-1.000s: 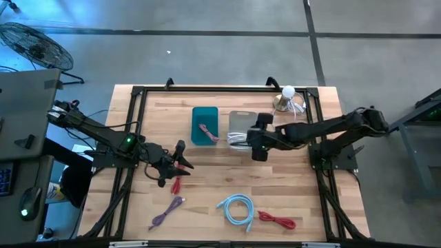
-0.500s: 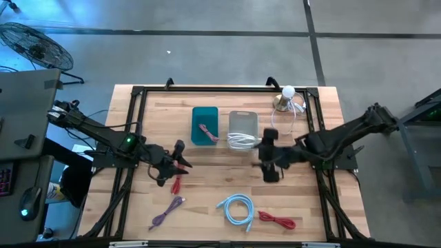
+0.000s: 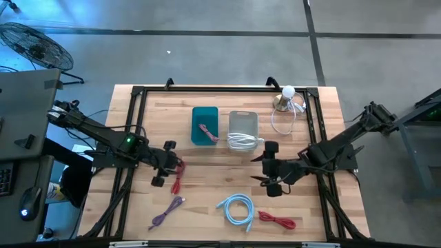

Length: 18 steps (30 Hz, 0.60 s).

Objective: Pick & Place USB Port
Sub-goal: Put the top red charger cable into the blue bin

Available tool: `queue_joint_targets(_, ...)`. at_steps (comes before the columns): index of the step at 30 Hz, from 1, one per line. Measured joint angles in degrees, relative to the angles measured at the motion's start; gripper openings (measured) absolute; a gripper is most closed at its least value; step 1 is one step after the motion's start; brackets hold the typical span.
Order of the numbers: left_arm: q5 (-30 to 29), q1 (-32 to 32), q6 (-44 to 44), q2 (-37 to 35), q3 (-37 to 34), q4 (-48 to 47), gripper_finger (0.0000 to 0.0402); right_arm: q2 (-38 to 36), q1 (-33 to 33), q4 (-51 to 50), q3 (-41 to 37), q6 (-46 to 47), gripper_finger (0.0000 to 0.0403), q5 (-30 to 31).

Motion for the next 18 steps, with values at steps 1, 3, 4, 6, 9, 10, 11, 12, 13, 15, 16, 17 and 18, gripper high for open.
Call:
queue_joint_targets(1, -0.23, 0.01, -2.22, 0.01, 0.00, -0.03, 0.0129, 0.00, 0.00, 0.01, 0.00, -0.39, 0.0261, -0.01)
queue_joint_targets(3, -0.40, 0.00, -7.10, 0.15, 0.00, -0.02, 0.0129, 0.00, -0.04, 0.04, 0.00, -0.72, 0.0261, 0.20)
queue_joint_targets(4, -0.40, 0.00, -10.05, 0.25, 0.00, -0.04, 0.0129, 0.00, -0.04, 0.04, 0.00, -0.87, 0.0261, 0.64)
queue_joint_targets(6, -0.38, 0.00, -15.28, 0.31, 0.00, -0.32, 0.0129, -0.02, -0.04, 0.05, 0.00, -1.23, 0.0261, 0.90)
queue_joint_targets(9, 1.07, 0.01, -19.44, 0.94, 0.00, -0.32, 0.0129, 0.00, -0.04, 0.06, 0.00, -2.37, 0.0261, 0.93)
queue_joint_targets(10, 1.75, 0.00, -20.07, 1.18, 0.00, -0.47, 0.0129, 0.00, -0.04, 0.06, 0.00, -2.54, 0.0261, 0.94)
queue_joint_targets(11, 2.46, 0.00, -20.44, 1.46, 0.00, -0.52, 0.0129, 0.00, -0.04, 0.06, 0.00, -2.89, 0.0261, 0.96)
queue_joint_targets(12, 2.91, 0.00, -20.82, 1.94, 0.00, -0.23, 0.0129, 0.00, -0.04, 0.06, 0.00, -3.48, 0.0261, 0.93)
queue_joint_targets(13, 3.84, 0.00, -21.44, 2.68, 0.00, -0.15, 0.0129, 0.00, 0.00, 0.06, 0.00, -3.79, 0.0261, 0.92)
queue_joint_targets(15, 5.34, 0.02, -21.91, 4.33, -0.02, -0.78, 0.0129, -0.01, 0.00, 0.06, 0.00, -4.82, 0.0261, 0.79)
queue_joint_targets(16, 6.47, 0.02, -22.45, 5.14, -0.02, -0.66, 0.0129, 0.00, 0.00, 0.06, 0.00, -5.00, 0.0261, 0.75)
queue_joint_targets(17, 7.70, 0.02, -23.52, 6.03, -0.02, -0.38, 0.0129, 0.00, 0.00, 0.08, 0.00, -5.40, 0.0261, 0.66)
queue_joint_targets(18, 8.83, 0.02, -24.93, 7.01, 0.00, -0.38, 0.0129, 0.00, 0.00, 0.08, 0.00, -5.53, 0.0261, 0.57)
